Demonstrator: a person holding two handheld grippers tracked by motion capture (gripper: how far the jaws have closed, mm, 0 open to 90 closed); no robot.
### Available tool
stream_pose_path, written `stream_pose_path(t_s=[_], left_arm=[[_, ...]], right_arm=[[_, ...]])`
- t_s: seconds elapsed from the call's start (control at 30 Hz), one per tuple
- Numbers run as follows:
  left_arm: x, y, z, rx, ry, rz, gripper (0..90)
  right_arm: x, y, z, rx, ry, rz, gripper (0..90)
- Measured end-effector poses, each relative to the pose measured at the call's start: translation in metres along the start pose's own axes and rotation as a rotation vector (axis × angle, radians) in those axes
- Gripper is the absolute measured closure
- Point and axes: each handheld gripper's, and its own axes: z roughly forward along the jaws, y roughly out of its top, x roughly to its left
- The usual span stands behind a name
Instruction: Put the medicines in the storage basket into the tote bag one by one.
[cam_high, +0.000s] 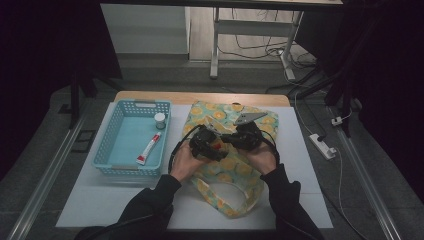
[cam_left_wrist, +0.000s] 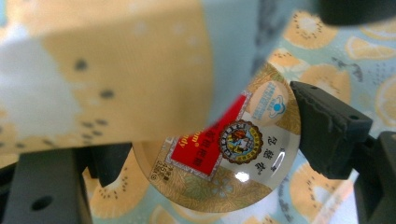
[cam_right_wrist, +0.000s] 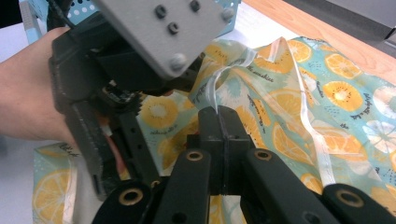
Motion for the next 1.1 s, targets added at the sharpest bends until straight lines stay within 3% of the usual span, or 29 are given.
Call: stream_pose_path(t_s=[0.5, 0.73, 0.9, 1.1], left_arm=[[0.004, -0.002, 0.020, 0.001, 0.070, -0.017, 19.7], [0.000, 0.000, 0.022, 0.005, 0.095, -0.005, 10.7], [-0.001, -0.001, 0.014, 0.002, 0.067, -0.013, 8.8], [-0.002, -0.004, 0.004, -0.016, -0.009, -0.040, 5.5]], right_arm=[[-0.004, -0.005, 0.006, 0.018, -0.002, 0.008, 89.9], [-0.005, -0.005, 0.006, 0.018, -0.003, 0.007, 89.9], [-0.006, -0.005, 0.004, 0.012, -0.004, 0.010, 89.9], [-0.006, -0.005, 0.003, 0.009, -0.005, 0.012, 89.9]])
